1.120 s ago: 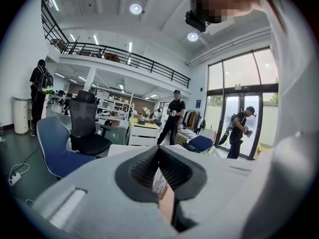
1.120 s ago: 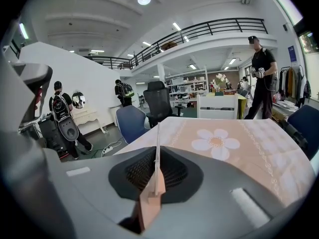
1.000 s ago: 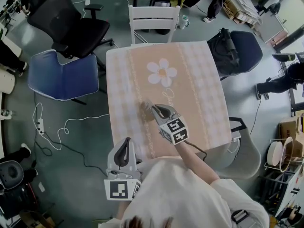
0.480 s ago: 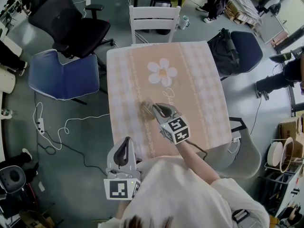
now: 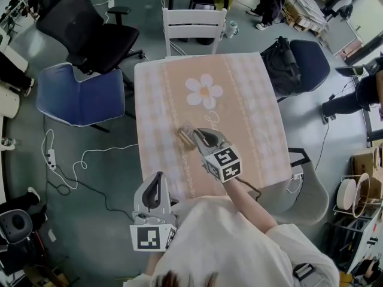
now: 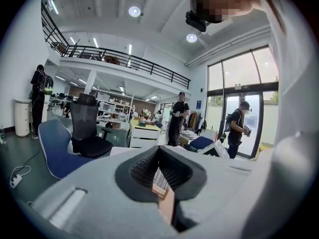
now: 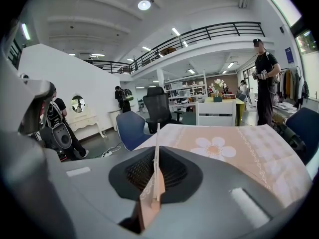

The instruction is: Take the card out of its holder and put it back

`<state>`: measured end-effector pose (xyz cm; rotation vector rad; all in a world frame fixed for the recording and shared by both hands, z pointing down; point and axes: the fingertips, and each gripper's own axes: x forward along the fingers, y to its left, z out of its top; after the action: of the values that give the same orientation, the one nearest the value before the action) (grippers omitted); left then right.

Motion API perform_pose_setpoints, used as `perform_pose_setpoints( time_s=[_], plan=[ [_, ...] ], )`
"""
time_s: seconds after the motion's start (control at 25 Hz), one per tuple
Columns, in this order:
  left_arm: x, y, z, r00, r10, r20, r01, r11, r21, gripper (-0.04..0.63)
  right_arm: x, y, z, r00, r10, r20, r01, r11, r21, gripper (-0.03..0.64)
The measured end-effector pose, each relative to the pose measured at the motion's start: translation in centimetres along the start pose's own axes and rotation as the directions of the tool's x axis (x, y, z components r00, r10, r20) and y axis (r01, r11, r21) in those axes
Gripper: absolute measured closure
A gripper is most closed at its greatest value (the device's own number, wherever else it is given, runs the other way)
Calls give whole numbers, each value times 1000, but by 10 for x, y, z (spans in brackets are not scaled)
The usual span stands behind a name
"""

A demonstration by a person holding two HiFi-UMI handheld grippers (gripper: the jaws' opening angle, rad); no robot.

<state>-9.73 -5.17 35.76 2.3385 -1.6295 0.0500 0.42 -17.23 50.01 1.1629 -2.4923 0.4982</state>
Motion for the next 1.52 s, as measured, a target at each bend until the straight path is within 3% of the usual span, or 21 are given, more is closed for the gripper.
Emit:
perform_pose_setpoints(
  time_s=[0.6,0.76,1.24,1.52],
  plan=[
    [-5,6,4,1000,21,16,-21,1000,6,595,-22,-4,35,995,-37,93,37,999,8,601],
    [-11,11,3,1000,25,9,-25,998,52,595,-37,-3,51,990,-42,136,40,999,20,601],
    [-19,30,19,996,66,52,-70,993,96,595,-119,6,119,933,-57,355,36,997,65,601],
    [-29,34,15,995,90,44,-94,991,91,595,-170,10,121,911,-70,405,44,996,73,601]
  ],
)
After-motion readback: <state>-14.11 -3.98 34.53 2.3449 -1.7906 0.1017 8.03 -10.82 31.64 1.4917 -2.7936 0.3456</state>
